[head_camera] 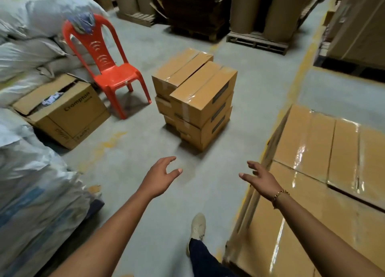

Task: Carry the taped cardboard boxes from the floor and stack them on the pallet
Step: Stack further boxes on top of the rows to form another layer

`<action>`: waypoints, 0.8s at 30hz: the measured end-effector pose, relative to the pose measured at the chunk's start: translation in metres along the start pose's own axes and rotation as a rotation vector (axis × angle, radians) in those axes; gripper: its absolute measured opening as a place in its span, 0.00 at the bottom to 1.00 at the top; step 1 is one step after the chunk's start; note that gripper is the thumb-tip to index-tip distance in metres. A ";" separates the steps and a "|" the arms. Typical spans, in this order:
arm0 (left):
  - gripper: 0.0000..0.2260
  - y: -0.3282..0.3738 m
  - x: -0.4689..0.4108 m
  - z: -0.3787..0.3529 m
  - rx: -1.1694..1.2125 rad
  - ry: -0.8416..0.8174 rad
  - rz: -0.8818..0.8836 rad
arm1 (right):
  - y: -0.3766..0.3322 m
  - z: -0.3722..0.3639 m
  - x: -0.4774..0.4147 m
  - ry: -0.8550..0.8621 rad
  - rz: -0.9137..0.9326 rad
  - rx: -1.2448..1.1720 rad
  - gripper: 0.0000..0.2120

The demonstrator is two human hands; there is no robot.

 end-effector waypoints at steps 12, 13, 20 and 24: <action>0.24 0.013 -0.261 0.096 -0.023 -0.057 0.086 | -0.142 -0.008 -0.239 -0.032 -0.082 -0.123 0.33; 0.24 0.015 -0.283 0.100 -0.022 -0.067 0.086 | -0.150 -0.009 -0.255 -0.027 -0.090 -0.134 0.33; 0.27 0.006 -0.463 0.106 -0.021 -0.145 0.113 | -0.179 -0.035 -0.391 -0.001 -0.187 -0.208 0.33; 0.29 -0.009 -0.577 0.108 -0.063 -0.182 0.174 | -0.186 -0.055 -0.479 0.009 -0.305 -0.252 0.33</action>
Point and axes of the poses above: each hand's wrist, its own x-axis away from the middle knuckle, its own z-axis out of the back of the hand, y = z × x, the point moved 4 cm from there along -x, towards the middle knuckle, and after that the axes turned 1 degree about z, right-handed, at the moved point
